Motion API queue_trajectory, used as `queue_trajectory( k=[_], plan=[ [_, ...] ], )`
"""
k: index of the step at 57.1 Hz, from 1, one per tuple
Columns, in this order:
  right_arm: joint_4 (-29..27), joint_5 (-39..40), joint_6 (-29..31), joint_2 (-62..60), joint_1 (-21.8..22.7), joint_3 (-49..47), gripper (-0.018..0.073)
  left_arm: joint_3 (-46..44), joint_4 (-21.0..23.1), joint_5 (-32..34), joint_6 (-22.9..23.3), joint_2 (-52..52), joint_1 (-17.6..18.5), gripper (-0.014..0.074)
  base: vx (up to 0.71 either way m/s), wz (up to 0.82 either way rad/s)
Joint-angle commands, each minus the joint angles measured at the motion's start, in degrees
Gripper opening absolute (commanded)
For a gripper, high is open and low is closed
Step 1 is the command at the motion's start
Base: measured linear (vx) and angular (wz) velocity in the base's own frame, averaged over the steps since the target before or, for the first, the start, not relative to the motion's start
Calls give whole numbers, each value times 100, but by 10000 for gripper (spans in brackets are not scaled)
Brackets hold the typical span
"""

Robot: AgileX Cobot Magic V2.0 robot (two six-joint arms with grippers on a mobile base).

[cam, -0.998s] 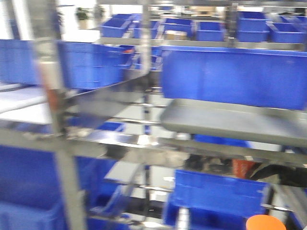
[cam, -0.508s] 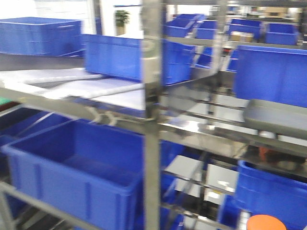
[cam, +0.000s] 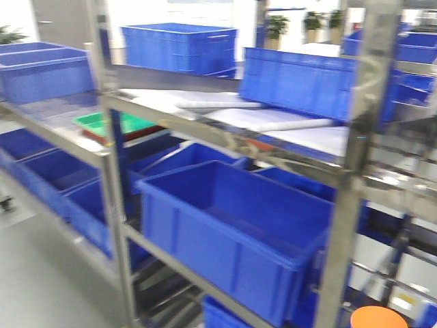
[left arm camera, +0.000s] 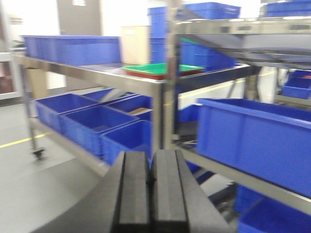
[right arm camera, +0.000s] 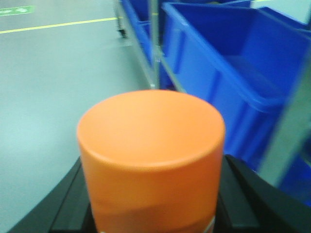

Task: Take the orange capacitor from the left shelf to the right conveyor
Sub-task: 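Drive the base away from the shelf toward the round conveyor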

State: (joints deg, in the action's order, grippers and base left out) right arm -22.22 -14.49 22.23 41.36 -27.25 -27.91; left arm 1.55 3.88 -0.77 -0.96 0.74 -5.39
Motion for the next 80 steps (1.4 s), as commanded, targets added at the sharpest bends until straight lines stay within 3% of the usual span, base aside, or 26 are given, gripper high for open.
queue_trajectory(
  k=[1,80],
  plan=[
    [-32,448,42,-37,-11,-174,361,186,41,464,37,66,10,-6,-5,51],
    [-37,360,42,-35,-11,-174,361,186,41,469,37,66,9,-6,1,50]
  ],
)
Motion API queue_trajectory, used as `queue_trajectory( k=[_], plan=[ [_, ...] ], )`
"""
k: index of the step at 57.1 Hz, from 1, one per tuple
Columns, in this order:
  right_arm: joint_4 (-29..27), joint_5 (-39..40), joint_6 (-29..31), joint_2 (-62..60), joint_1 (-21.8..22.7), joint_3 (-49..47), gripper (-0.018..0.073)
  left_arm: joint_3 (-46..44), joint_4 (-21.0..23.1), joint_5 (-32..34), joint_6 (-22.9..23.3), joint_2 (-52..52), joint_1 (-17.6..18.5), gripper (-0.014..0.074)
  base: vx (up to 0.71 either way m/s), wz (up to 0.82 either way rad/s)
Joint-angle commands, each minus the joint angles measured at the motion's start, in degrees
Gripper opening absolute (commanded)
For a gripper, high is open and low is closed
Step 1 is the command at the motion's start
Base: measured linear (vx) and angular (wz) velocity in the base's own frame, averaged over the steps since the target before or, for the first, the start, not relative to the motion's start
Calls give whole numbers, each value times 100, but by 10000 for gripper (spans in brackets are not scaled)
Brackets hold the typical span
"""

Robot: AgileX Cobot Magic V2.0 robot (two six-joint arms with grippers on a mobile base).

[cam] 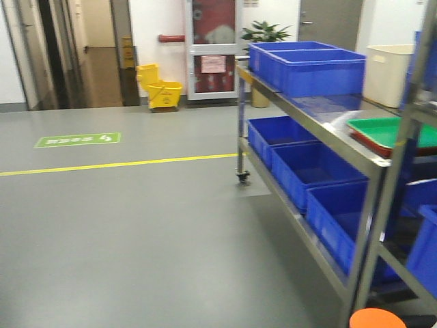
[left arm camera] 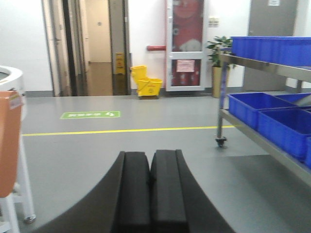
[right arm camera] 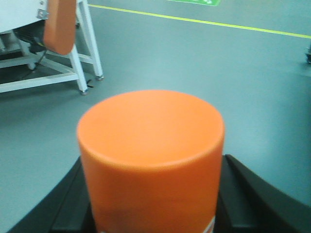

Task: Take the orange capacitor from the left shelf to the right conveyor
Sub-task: 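Drive the base away from the shelf toward the round conveyor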

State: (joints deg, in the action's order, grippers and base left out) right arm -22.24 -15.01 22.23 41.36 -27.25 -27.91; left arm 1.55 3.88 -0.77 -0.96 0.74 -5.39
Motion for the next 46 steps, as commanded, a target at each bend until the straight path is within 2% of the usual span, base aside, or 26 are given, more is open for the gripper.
queue_trajectory(
  k=[1,46],
  plan=[
    [-35,412,42,-35,-11,-174,361,186,41,469,37,66,9,-6,9,40],
    [-35,392,42,-35,-11,-174,361,186,41,469,37,66,9,-6,12,47]
  ],
)
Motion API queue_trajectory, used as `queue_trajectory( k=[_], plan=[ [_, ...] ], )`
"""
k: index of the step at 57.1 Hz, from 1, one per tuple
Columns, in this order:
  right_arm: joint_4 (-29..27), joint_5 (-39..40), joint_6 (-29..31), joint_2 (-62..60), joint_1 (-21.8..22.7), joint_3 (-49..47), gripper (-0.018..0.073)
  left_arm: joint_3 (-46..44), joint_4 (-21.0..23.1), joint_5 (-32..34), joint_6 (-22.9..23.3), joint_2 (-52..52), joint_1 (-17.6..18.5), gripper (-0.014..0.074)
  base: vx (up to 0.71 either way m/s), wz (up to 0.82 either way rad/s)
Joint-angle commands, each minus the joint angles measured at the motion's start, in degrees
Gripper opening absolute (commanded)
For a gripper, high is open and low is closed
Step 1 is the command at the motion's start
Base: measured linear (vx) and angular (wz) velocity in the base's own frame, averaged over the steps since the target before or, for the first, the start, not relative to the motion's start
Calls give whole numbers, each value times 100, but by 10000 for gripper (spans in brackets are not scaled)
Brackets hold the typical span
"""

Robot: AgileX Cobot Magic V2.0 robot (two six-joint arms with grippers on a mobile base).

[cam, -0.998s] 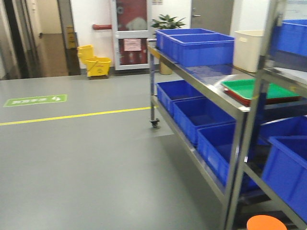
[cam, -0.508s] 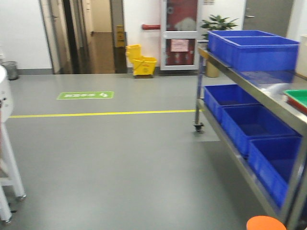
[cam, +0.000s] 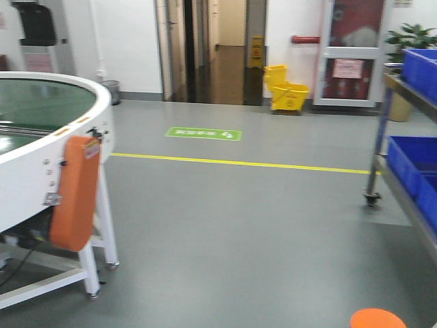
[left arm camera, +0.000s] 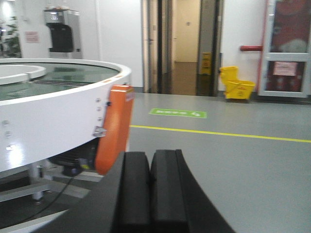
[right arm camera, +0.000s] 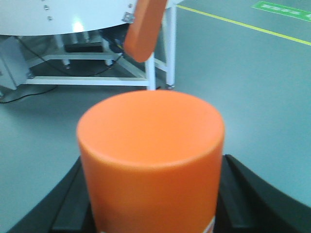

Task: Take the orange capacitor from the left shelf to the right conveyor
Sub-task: 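Drive the base away from the shelf toward the round conveyor, then approach the green conveyor belt holding the cylinder in the right gripper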

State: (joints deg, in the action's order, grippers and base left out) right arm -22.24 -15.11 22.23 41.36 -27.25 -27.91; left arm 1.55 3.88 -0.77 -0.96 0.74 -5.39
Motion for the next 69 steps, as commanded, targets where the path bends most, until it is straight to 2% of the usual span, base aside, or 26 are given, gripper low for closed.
queue_trajectory(
  k=[1,55,69],
  plan=[
    [-35,402,42,-35,-11,-174,361,186,41,469,37,66,9,-6,13,52],
    [-35,380,42,-57,-11,-174,361,186,41,465,37,66,9,-6,14,52],
    [-34,381,42,-57,-11,-174,361,186,41,465,37,66,9,-6,14,30]
  ],
)
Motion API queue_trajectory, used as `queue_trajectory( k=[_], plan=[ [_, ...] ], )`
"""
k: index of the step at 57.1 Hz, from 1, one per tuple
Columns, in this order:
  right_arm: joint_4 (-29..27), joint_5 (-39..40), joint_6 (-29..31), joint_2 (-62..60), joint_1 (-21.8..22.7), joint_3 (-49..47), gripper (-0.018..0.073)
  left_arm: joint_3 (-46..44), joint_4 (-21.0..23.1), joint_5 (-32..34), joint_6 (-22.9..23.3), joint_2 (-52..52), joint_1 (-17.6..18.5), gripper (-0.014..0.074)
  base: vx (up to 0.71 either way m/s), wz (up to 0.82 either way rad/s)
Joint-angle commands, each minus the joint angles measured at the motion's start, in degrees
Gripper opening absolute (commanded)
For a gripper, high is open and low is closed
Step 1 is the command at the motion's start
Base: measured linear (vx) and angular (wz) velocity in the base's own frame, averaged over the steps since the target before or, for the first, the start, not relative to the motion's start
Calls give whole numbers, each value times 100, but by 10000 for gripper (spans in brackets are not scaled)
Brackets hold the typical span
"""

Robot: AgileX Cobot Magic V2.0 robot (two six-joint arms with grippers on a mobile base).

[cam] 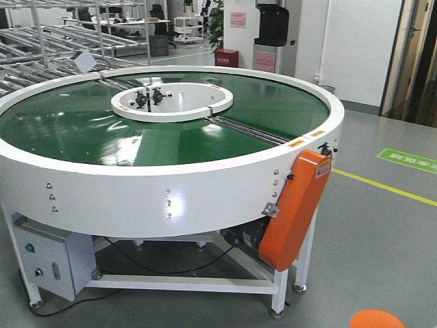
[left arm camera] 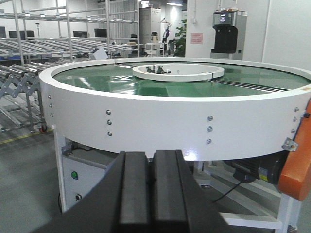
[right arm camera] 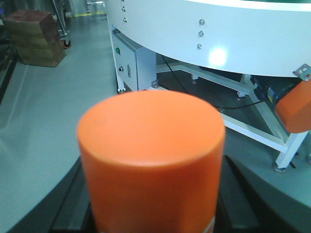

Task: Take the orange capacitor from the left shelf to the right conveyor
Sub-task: 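Approach the green conveyor belt holding the cylinder in the right gripper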

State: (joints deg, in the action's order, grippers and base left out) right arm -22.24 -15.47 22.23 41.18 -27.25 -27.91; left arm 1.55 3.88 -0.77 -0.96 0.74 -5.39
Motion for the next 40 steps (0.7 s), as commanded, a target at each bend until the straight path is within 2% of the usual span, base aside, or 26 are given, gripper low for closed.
queue_trajectory(
  k=[1,40],
  plan=[
    [-34,417,42,-39,-11,-174,361,186,41,465,37,66,9,-6,15,15],
    [-34,417,42,-39,-11,-174,361,186,41,465,37,66,9,-6,22,6]
  ],
)
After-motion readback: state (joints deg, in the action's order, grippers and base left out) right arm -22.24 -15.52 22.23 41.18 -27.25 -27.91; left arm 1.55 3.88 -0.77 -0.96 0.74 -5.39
